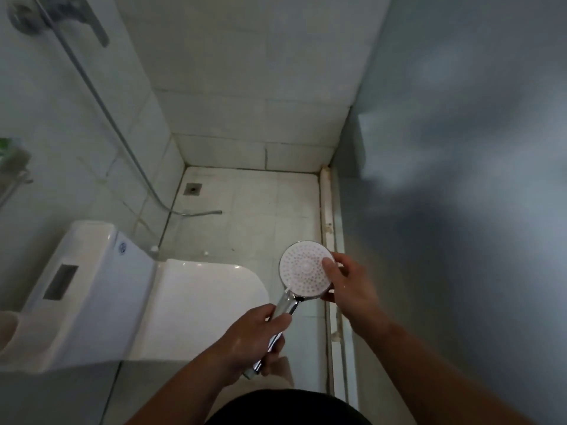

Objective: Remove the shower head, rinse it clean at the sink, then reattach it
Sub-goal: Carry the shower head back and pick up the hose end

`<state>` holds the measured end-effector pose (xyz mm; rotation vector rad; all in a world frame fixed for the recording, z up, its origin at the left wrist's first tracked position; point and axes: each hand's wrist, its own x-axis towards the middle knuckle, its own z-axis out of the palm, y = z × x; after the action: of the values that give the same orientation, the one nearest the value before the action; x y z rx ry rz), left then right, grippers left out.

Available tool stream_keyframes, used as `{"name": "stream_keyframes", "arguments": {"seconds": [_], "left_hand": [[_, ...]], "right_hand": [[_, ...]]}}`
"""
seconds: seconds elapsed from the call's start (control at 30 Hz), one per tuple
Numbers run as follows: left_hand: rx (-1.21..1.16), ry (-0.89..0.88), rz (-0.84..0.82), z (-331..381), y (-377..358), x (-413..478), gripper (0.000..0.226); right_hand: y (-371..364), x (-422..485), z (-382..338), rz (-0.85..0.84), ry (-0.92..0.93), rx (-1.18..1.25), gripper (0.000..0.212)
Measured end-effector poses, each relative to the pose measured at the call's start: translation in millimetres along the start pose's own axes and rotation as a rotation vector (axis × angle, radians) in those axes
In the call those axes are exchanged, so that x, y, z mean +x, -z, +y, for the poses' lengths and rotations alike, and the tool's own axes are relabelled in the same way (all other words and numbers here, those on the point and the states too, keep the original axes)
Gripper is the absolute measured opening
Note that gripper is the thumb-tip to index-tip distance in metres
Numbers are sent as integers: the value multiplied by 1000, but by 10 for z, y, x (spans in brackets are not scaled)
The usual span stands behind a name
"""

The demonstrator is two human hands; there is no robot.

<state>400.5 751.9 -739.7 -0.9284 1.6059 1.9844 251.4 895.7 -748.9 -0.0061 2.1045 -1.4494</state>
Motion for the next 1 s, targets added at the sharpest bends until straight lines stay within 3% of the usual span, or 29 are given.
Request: {"name": "stream_keyframes", "arguments": {"seconds": [0.13, 0.3, 0.4, 0.57, 0.67, 0.73, 1.0], "left_hand": [[-90, 2, 39, 634, 175, 574, 20], [-110, -67, 166, 1352, 560, 1091, 23], [-75, -109, 190, 1649, 815, 1369, 35], [-235, -125, 237, 2110, 1319, 2062, 28], [-339, -51, 297, 2394, 1633, 2482, 38], [-396, 44, 363, 2609, 1838, 2724, 45], [-471, 193, 613, 3020, 2620, 3255, 21]], "right_hand": [[-74, 584, -414, -70, -135, 47, 22], [-465, 1219, -929, -305, -369, 61, 36], [-837, 1690, -1242, -420, -387, 64, 38], [-1340, 2717, -1632, -475, -467, 94, 32], [-1546, 3430, -1828, -530, -525, 32, 46], [-1621, 3922, -2033, -554, -560, -1, 36], [-1631, 5590, -2708, -477, -667, 42, 24]]}}
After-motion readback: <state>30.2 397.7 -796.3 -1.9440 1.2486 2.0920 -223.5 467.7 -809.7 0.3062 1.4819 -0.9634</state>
